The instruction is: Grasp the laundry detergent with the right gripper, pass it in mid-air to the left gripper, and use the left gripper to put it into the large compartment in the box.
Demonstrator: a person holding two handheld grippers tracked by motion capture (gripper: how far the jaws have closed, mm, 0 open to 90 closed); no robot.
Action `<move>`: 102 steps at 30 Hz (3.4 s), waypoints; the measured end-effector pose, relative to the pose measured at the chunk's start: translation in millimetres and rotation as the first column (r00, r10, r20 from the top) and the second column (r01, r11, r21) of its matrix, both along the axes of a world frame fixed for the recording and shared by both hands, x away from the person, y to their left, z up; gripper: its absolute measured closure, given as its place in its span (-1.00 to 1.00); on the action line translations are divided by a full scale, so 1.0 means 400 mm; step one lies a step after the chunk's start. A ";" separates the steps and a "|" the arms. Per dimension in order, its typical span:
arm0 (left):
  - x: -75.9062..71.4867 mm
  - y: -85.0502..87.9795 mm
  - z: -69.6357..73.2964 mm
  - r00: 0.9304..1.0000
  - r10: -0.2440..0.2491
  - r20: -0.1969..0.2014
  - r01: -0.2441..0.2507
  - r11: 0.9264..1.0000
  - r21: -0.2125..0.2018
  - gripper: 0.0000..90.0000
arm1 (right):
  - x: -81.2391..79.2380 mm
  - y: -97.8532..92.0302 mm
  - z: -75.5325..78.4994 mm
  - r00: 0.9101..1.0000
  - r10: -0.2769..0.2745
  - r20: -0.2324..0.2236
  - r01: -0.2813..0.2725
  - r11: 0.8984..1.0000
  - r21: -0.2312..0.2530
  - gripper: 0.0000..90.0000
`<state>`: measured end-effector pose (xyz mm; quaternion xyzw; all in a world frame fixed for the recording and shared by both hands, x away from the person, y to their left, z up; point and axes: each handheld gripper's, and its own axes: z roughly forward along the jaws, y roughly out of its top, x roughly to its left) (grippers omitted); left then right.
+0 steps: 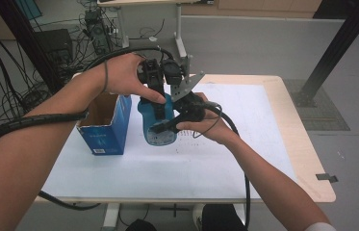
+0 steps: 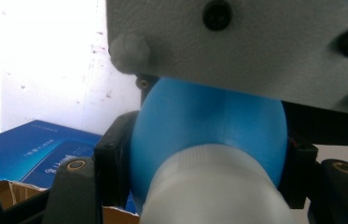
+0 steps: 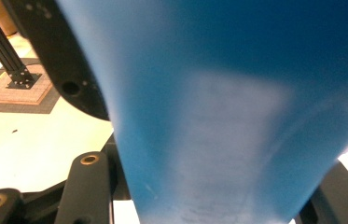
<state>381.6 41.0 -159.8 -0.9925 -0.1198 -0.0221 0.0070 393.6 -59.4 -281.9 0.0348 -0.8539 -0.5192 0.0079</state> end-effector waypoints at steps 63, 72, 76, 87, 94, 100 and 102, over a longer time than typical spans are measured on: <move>-0.003 -0.002 -0.002 1.000 0.002 0.006 -0.002 1.000 0.016 -0.19 | 0.000 0.004 -0.003 1.000 0.001 0.002 -0.001 1.000 0.005 -0.04; 0.000 0.000 -0.003 1.000 0.005 0.003 -0.006 1.000 0.010 -0.19 | 0.001 0.003 -0.004 1.000 0.000 0.000 0.000 1.000 0.003 -0.04; 0.000 0.001 -0.003 1.000 0.007 0.005 -0.007 1.000 0.010 -0.19 | 0.002 0.003 -0.005 1.000 -0.003 -0.009 0.003 1.000 0.001 -0.04; 0.001 0.003 -0.005 1.000 0.010 0.008 -0.010 1.000 0.006 -0.19 | 0.005 0.005 -0.007 1.000 -0.001 -0.009 0.001 1.000 0.002 -0.05; 0.001 0.002 -0.004 1.000 0.010 0.008 -0.010 1.000 0.010 -0.19 | 0.005 0.005 -0.006 1.000 -0.001 -0.008 0.001 1.000 0.005 -0.05; 0.001 0.001 -0.004 1.000 0.010 0.006 -0.010 1.000 0.013 -0.19 | 0.005 0.005 -0.007 1.000 0.001 -0.010 -0.001 1.000 0.005 -0.05; 0.001 0.000 -0.004 1.000 0.011 0.005 -0.011 1.000 0.014 -0.19 | 0.005 0.005 -0.006 1.000 0.001 -0.010 -0.001 1.000 0.005 -0.05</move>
